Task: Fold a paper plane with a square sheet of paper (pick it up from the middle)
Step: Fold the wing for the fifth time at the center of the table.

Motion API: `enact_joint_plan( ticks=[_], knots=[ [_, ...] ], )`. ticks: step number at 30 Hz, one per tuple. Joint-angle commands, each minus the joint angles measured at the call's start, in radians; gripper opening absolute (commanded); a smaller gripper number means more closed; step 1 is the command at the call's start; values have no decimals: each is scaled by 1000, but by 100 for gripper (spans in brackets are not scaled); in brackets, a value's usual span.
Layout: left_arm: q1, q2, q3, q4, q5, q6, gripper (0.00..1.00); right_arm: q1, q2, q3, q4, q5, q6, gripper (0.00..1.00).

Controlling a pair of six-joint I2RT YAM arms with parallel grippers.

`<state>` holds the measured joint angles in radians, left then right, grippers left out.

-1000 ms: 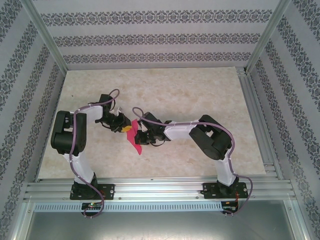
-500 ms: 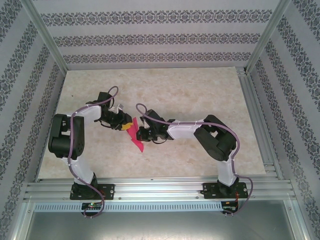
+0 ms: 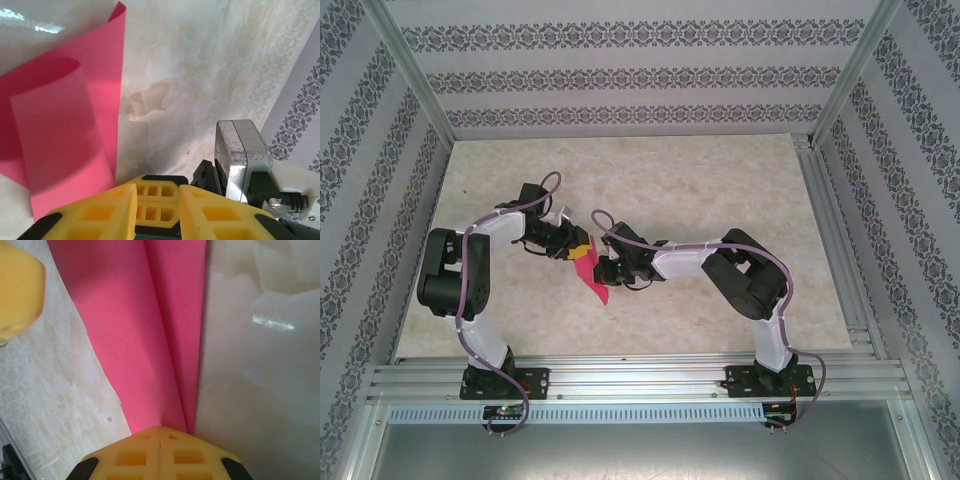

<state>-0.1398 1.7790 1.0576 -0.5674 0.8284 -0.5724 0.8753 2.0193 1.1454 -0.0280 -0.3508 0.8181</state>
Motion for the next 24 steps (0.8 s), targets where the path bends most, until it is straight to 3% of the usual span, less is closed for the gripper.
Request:
enact_joint_plan(
  ticks=[1, 14, 24],
  knots=[
    [-8, 27, -5, 54, -3, -19, 28, 8, 7, 11, 19, 50, 22, 2],
    [-23, 125, 14, 113, 27, -9, 25, 7, 0, -1, 35, 65, 41, 2],
    [-29, 232, 40, 158, -35, -6, 23, 1, -31, -33, 56, 12, 44, 6]
  ],
)
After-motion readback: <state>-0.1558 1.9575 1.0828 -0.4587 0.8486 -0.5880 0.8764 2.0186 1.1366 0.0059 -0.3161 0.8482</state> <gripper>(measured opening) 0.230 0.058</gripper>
